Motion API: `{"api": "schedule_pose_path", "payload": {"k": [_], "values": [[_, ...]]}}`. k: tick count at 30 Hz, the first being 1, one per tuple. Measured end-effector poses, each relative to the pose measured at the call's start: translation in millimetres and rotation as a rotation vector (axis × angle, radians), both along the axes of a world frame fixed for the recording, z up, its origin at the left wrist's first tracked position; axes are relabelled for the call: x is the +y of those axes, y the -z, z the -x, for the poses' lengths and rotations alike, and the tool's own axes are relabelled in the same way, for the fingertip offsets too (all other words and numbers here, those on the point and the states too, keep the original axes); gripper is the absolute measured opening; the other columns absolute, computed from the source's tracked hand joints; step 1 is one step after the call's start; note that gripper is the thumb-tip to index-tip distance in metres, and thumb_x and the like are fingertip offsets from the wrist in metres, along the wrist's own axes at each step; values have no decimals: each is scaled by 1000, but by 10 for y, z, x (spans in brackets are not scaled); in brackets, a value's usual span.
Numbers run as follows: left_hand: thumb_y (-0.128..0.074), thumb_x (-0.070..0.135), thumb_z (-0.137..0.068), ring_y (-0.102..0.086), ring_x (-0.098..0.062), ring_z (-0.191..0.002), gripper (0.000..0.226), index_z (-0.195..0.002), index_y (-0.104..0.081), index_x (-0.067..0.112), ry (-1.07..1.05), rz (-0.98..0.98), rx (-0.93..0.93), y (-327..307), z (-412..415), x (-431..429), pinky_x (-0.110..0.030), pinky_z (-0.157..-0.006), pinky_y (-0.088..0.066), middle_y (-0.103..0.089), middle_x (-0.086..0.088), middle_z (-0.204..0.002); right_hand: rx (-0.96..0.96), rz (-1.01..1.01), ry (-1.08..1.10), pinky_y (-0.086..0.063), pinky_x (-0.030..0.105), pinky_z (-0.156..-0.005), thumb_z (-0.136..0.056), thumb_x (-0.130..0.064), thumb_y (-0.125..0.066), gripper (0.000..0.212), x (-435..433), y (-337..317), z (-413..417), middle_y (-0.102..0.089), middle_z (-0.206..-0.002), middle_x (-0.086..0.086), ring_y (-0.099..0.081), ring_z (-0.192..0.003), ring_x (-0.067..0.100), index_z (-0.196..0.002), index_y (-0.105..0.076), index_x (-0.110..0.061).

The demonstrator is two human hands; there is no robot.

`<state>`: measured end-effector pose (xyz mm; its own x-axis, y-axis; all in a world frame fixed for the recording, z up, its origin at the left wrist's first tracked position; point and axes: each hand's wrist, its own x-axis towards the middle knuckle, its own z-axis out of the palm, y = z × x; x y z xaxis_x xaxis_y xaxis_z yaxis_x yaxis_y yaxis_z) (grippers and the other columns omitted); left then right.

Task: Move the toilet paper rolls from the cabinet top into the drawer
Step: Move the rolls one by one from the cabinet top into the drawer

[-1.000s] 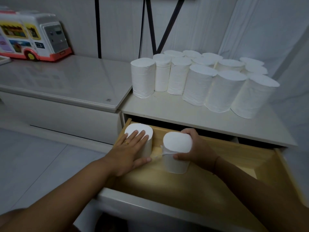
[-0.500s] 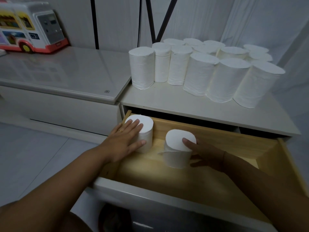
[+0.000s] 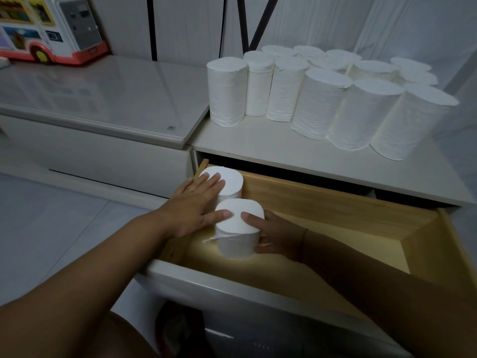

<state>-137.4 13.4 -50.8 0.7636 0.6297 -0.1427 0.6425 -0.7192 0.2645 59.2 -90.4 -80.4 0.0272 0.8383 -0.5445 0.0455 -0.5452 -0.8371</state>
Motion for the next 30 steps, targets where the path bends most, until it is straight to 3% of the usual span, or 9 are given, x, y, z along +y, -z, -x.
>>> {"api": "schedule_pose_path", "payload": {"k": [8, 30], "values": [[-19, 60, -93, 15, -8, -145, 69, -151, 3, 29, 3, -32, 21, 14, 58, 45, -32, -113, 10, 11, 8, -160, 131, 40, 124, -47, 44, -99, -85, -51, -58, 69, 166, 15, 358, -46, -139, 5, -47, -123, 30, -140, -32, -19], [-24, 30, -103, 9, -8, -146, 52, -152, -5, 27, -12, -11, -43, -60, 79, 67, -31, -116, 7, 4, 5, -161, 288, 40, 41, -43, 47, -101, -89, -48, -53, 66, 266, -36, 426, -41, -141, 3, -43, -127, 30, -143, -26, -22]]}}
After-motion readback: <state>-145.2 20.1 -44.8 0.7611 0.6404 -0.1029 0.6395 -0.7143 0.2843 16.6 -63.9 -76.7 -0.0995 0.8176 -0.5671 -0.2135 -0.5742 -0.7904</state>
